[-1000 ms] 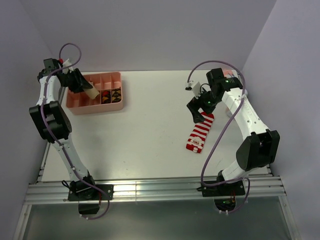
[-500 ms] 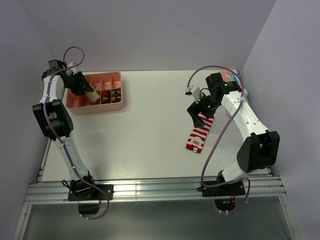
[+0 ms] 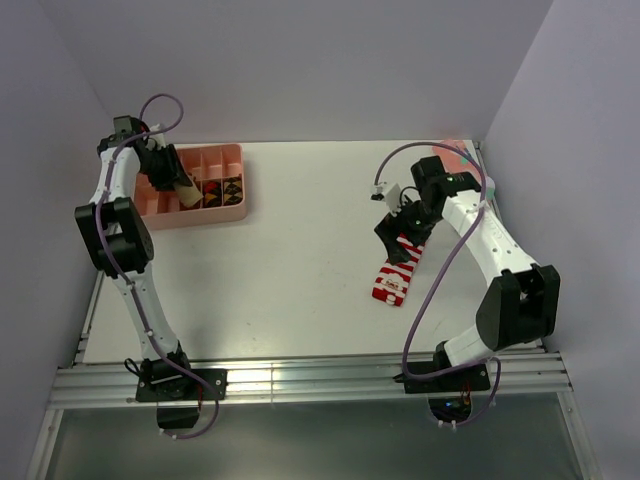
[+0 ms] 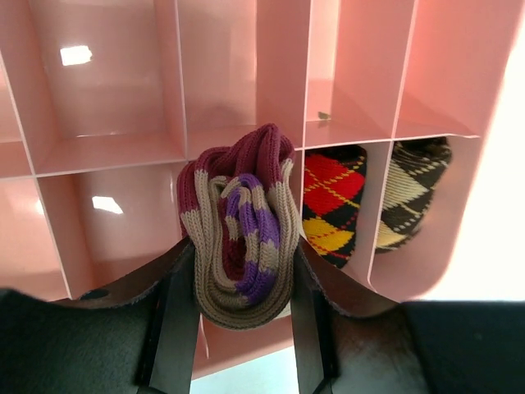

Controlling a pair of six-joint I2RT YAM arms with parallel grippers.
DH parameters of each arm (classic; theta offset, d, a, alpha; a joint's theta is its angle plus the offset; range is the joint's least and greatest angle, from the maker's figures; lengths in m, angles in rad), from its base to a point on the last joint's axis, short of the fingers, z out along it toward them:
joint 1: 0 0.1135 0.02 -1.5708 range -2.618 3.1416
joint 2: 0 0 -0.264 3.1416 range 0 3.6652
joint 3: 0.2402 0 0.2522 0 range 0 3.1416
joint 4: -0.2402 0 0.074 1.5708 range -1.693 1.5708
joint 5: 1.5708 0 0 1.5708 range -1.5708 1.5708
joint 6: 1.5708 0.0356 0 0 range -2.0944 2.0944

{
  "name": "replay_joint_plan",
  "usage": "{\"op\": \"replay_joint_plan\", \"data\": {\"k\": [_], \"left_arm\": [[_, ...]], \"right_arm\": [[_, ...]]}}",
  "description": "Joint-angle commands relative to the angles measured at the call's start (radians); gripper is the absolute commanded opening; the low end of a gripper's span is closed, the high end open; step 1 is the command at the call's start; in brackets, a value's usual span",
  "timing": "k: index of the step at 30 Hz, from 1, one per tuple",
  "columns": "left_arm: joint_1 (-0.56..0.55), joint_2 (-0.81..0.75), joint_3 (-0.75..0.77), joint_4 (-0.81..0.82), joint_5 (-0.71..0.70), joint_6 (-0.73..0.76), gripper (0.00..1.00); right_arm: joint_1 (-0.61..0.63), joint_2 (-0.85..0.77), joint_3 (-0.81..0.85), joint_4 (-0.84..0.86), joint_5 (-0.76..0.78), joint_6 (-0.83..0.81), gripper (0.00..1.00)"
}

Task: Roll the socks
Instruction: Place the sock in the storage box.

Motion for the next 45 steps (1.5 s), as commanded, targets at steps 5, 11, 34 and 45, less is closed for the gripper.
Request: {"op": "replay_joint_plan", "data": {"k": [5, 11, 34, 45], "left_arm": [[-0.057, 0.032, 0.039, -0.059, -0.212, 0.036, 0.00], [-0.074, 0.022, 0.031, -0.074, -0.279, 0.040, 0.01], [-0.151, 0.126, 0.018, -0.106, -0.390, 0.059, 0.00], [-0.168, 0.167, 0.011, -0.117, -0.413, 0.057, 0.00]], "right_arm": [[-0.007, -0.062, -0.032, 0.046, 0.020, -0.017, 0.97], [-0.006, -0.069, -0.051, 0.056, 0.018, -0.013, 0.97], [-0.006, -0.095, -0.117, 0.088, 0.026, -0.002, 0.97], [-0.007, -0.087, -0.120, 0.094, 0.021, -0.009, 0.97]]}}
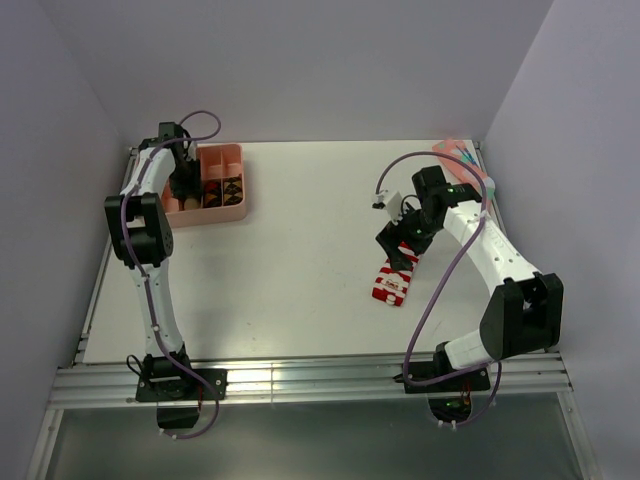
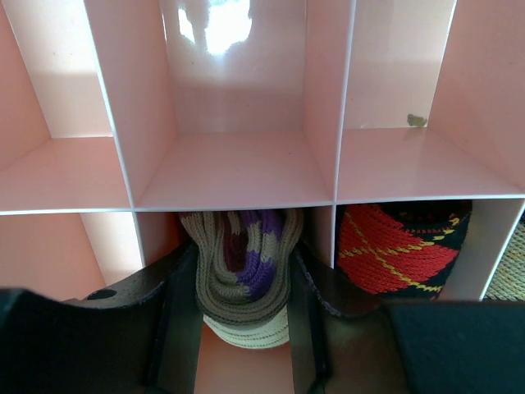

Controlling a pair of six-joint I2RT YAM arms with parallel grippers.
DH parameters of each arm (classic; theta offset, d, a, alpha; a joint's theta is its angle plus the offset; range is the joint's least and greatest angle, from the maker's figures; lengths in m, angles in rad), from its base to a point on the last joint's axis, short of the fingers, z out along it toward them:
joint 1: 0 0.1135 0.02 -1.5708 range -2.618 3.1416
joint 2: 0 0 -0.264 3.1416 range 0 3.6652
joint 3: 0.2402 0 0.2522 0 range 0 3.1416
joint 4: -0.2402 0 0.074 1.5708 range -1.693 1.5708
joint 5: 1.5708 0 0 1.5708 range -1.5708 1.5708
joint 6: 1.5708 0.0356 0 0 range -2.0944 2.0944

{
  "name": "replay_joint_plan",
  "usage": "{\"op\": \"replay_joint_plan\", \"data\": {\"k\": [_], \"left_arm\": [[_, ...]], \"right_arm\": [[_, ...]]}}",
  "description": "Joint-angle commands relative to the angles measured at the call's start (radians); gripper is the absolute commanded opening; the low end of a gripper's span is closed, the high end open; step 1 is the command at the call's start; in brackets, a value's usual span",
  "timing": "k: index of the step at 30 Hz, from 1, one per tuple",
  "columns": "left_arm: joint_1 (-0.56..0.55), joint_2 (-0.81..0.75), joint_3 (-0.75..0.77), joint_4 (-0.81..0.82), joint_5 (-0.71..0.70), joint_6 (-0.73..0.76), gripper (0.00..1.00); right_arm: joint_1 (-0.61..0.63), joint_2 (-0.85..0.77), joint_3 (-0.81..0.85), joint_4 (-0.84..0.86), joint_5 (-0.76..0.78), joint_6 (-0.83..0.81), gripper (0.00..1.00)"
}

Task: Roll the socks
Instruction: Place the sock in the storage box.

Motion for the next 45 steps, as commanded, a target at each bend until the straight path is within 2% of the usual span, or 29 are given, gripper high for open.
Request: {"op": "replay_joint_plan", "data": {"k": [1, 7, 13, 16, 27, 28, 29, 40, 45], "left_arm": [[-0.007, 0.063, -0.021, -0.074, -0.017, 0.001, 0.00], [-0.017, 0.065, -0.029, -0.055, -0.073, -0.037, 0.01], [-0.029, -0.010, -0.116, 0.051, -0.081, -0.096, 0.19], [-0.030, -0.065, -0.147, 0.094, -0.052, -0.122, 0.35], [-0.029, -0.109, -0.135, 0.123, -0.030, -0.157, 0.52], [-0.029, -0.115, -0.139, 0.126, -0.030, -0.157, 0.67], [-0.029, -0.119, -0.148, 0.134, -0.030, -0.160, 0.70], [-0.029, -0.165, -0.107, 0.096, -0.055, -0.166, 0.70], [-0.029, -0.254, -0.145, 0.111, -0.089, -0.177, 0.70]], "right_arm": [[-0.006, -0.029, -0.006, 0.021, -0.004, -0.008, 0.97], [-0.006, -0.029, -0.010, 0.023, -0.004, -0.014, 0.97], [-0.006, -0.024, 0.018, 0.003, -0.019, -0.007, 0.97], [-0.004, -0.027, 0.029, -0.005, -0.027, -0.004, 0.97], [-0.006, -0.036, 0.024, -0.008, -0.030, 0.007, 0.97], [-0.006, -0.036, 0.024, -0.008, -0.030, 0.008, 0.97], [-0.006, -0.033, 0.026, -0.009, -0.031, 0.010, 0.97], [-0.006, -0.019, 0.035, -0.011, -0.042, 0.007, 0.97], [-0.006, -0.032, 0.043, -0.002, -0.047, 0.016, 0.97]]}}
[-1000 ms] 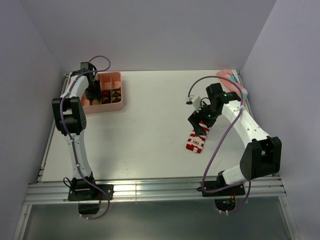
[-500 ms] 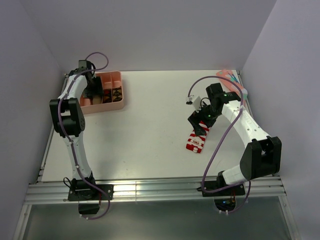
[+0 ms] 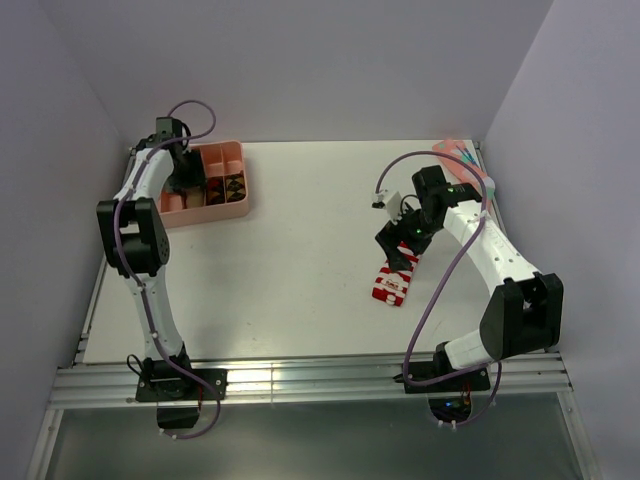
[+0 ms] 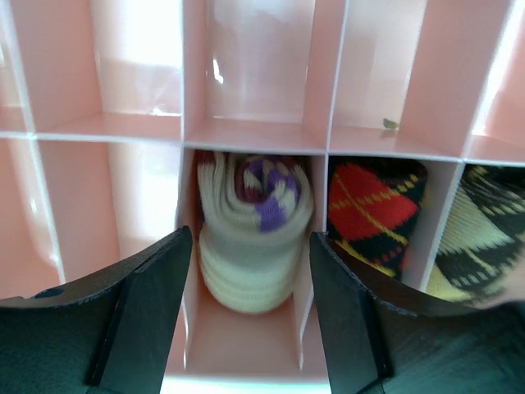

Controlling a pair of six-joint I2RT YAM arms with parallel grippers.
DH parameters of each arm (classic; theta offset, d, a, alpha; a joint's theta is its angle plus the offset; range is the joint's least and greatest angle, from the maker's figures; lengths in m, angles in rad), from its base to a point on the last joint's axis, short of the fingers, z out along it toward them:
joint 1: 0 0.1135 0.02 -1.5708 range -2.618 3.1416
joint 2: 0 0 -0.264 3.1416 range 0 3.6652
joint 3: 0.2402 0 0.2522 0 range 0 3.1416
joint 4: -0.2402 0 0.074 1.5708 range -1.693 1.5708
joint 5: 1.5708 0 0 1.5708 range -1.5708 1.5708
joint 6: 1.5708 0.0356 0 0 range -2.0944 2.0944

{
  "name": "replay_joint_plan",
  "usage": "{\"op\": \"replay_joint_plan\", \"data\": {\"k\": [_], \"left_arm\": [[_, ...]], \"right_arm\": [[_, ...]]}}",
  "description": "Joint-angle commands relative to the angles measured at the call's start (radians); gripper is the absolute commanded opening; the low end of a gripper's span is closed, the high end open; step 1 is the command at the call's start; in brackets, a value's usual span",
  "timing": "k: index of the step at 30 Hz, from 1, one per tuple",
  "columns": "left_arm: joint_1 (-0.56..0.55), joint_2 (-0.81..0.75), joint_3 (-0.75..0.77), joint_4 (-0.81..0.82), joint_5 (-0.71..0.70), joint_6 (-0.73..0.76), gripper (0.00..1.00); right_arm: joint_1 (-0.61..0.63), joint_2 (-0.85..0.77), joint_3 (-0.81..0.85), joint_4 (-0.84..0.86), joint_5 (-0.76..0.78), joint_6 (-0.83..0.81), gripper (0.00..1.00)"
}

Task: Roll the socks
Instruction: Place the sock in the storage box.

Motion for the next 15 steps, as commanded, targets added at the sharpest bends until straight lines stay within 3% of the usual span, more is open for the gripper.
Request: {"op": "replay_joint_plan", "data": {"k": [1, 8, 15], "left_arm": [[-0.008, -0.126, -0.014, -0.013, -0.021, -0.041, 0.70], [-0.017, -0.296, -0.010, -0.009, -0.056, -0.093, 0.69], [-0.188, -0.664, -0.280, 0.248, -0.049, -0.216, 0.70]], "right_arm": [[-0.006, -0.033, 0.043, 0.005, -0.019, 0.014, 0.97], [-0.006, -0.065, 0.082, 0.037, -0.032, 0.050, 0.98], [-0.007, -0.131, 0.122, 0.155, -0.015, 0.174, 1.00]]}}
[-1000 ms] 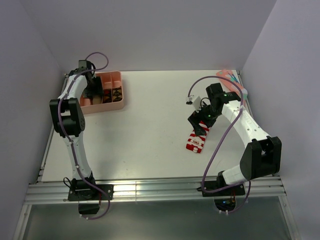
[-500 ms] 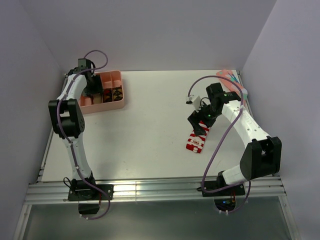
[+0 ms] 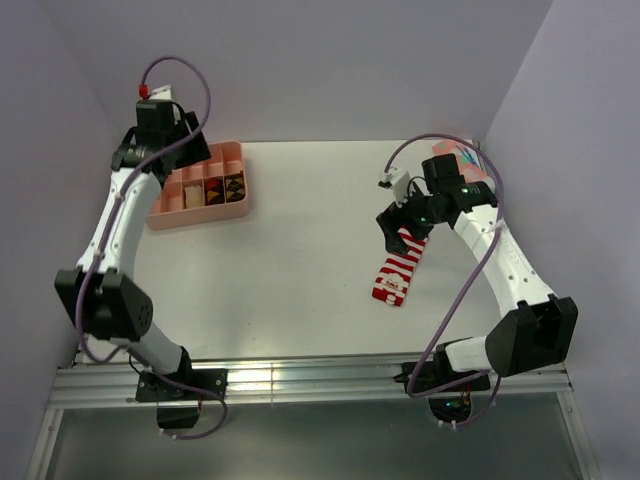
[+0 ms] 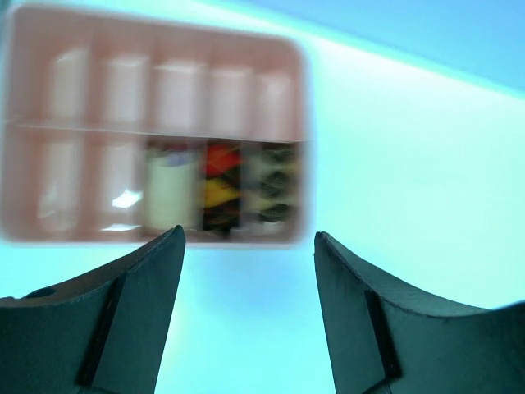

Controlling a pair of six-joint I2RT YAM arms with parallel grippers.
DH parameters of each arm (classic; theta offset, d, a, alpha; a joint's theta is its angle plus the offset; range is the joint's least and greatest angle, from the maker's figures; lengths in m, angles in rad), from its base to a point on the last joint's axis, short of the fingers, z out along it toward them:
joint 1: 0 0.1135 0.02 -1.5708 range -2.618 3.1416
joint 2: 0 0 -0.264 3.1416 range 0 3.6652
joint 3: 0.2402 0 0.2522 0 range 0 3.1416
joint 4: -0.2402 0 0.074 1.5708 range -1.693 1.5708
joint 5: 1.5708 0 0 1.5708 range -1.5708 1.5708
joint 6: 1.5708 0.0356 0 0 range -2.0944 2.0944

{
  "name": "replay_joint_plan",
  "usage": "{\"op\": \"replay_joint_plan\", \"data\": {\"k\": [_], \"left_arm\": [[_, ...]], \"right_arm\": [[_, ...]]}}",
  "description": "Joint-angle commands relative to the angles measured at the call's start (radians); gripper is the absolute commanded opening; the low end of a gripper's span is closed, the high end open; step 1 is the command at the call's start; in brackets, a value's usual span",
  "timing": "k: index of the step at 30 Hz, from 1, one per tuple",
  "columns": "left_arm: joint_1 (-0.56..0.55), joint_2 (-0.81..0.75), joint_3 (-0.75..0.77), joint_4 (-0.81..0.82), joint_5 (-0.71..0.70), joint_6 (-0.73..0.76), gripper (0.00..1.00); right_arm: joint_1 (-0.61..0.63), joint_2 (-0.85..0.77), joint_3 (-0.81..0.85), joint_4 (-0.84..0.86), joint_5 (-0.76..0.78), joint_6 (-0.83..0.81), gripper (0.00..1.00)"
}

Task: Roll the socks
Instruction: Place the sock in the storage box, then move the sock to the center of the board.

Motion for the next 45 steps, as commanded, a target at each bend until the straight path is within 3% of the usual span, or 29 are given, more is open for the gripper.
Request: {"op": "replay_joint_plan", "data": {"k": [1, 7, 15, 45], "left_arm": [[-0.115, -0.187, -0.162, 0.191, 0.016, -0.111, 0.70], [-0.280, -0.421, -0.426, 0.406, -0.031, -0.223, 0.71], [-0.567, -0.453, -0.485, 0.416, -0.205, -0.215, 0.71], [-0.661, -0.465, -0.514, 0.377, -0.249, -0.235, 0.70]], "right_arm": [[-0.010, -0.059, 0.064, 0.108, -0.010, 0.098, 1.00], [-0.016, -0.091, 0.104, 0.183, 0.008, 0.185, 1.00], [-0.018, -0.140, 0.078, 0.272, 0.021, 0.250, 1.00], [-0.020, -0.215, -0.022, 0.292, 0.025, 0.241, 1.00]]}}
